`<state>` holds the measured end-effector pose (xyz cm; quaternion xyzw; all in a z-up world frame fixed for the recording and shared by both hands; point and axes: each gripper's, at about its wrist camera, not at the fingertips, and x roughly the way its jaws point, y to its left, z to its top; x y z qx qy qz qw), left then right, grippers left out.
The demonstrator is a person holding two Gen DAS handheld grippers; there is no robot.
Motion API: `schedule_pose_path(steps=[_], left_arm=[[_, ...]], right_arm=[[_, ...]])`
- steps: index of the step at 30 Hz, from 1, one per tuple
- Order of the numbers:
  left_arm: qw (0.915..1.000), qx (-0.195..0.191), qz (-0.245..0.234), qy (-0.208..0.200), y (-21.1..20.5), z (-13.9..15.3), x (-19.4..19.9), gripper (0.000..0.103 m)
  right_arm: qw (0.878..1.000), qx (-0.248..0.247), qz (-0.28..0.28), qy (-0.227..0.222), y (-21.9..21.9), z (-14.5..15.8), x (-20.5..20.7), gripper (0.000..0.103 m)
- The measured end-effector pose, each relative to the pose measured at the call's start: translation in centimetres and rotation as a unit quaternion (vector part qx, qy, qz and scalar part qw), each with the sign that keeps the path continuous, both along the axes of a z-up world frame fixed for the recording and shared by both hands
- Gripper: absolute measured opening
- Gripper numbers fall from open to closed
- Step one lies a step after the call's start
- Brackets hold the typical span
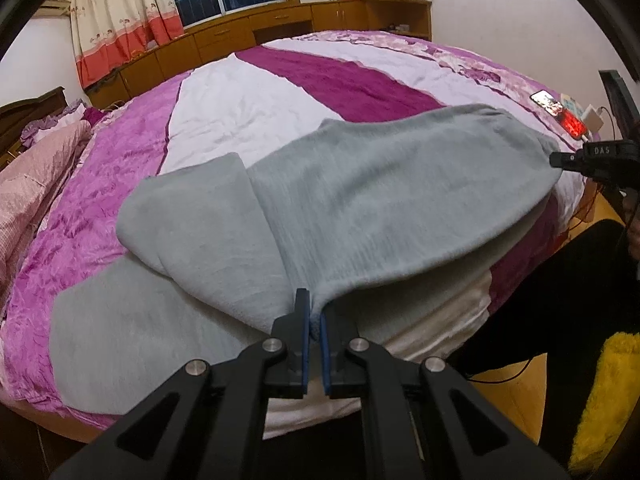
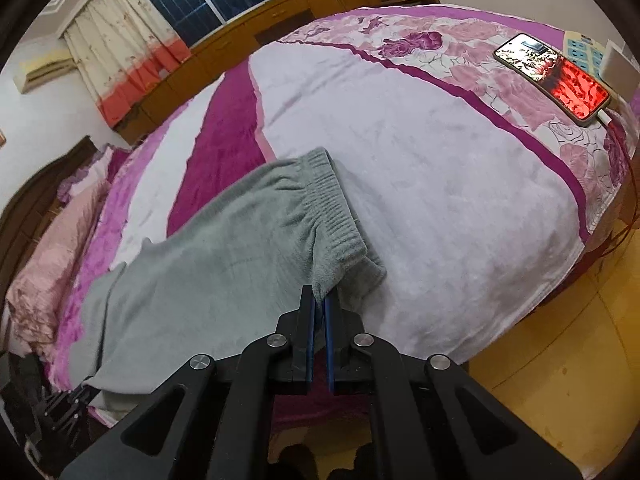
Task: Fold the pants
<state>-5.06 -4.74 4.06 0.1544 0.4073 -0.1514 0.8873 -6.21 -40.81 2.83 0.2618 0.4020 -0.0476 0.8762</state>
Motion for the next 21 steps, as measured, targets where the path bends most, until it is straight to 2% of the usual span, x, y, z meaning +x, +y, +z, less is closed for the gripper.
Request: schedule_pose_path(steps=[4, 11, 15, 21], left_arm=[[0.9997, -0.005, 0.004, 0.025, 0.0, -1.1, 0.2, 0.004], [0.9994, -0.01, 0.006, 0.032, 0.2, -1.6, -0.2, 0.004], [0.9994, -0.001, 0.002, 0.034, -0.1, -1.6, -0.6, 0.005], [0.9995, 0.011, -0.007, 0.03, 0.0, -0.1, -1.4, 0.012]], right_arm=[[1.0, -0.005, -0.001, 0.014, -0.1, -0.7, 0.2, 0.0], [0.999, -0.016, -0.008, 0.045, -0.2, -1.9, 0.7, 0.0], [0.998, -0.02, -0.011, 0.057, -0.2, -2.1, 0.9, 0.006], [0.998, -0.025, -0.012, 0.051, -0.1, -1.3, 0.1, 0.016]])
